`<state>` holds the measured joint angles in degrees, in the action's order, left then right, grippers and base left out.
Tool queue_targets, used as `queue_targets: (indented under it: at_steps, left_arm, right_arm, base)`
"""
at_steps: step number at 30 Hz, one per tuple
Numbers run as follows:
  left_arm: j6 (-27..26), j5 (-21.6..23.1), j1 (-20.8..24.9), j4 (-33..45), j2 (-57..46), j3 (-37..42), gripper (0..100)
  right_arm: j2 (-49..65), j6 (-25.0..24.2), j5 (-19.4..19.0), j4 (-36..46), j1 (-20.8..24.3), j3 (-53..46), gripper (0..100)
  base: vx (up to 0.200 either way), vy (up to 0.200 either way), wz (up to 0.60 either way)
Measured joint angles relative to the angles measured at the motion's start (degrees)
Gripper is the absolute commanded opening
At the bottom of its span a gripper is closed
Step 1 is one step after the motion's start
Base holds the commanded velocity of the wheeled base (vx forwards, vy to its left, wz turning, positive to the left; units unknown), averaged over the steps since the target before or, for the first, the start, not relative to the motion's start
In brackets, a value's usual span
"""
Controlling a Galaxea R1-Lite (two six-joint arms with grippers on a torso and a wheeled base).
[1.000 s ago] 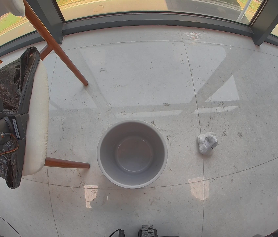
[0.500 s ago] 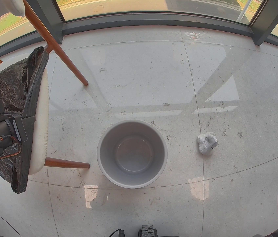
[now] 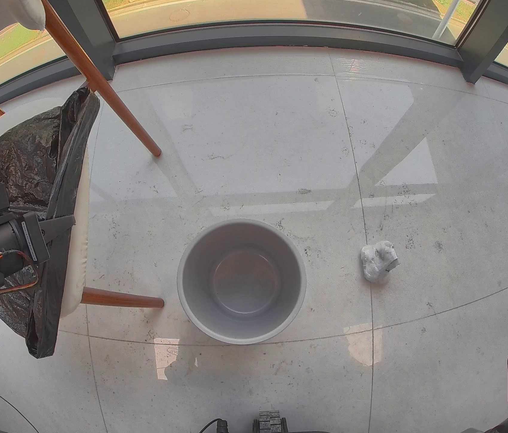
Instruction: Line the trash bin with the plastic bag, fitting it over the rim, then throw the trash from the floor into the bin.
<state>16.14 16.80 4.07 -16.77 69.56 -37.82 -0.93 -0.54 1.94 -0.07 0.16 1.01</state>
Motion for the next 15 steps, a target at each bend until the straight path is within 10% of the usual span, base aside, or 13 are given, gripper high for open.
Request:
queue_targets:
  at_steps: [15]
  left_arm:
    - [13.34,15.38,-1.24,0.02,-1.17,-0.22,0]
  right_arm:
    - [0.0,0.0,-0.02,0.0,0.0,0.0,100]
  base:
    - [0.0,0.0,0.0]
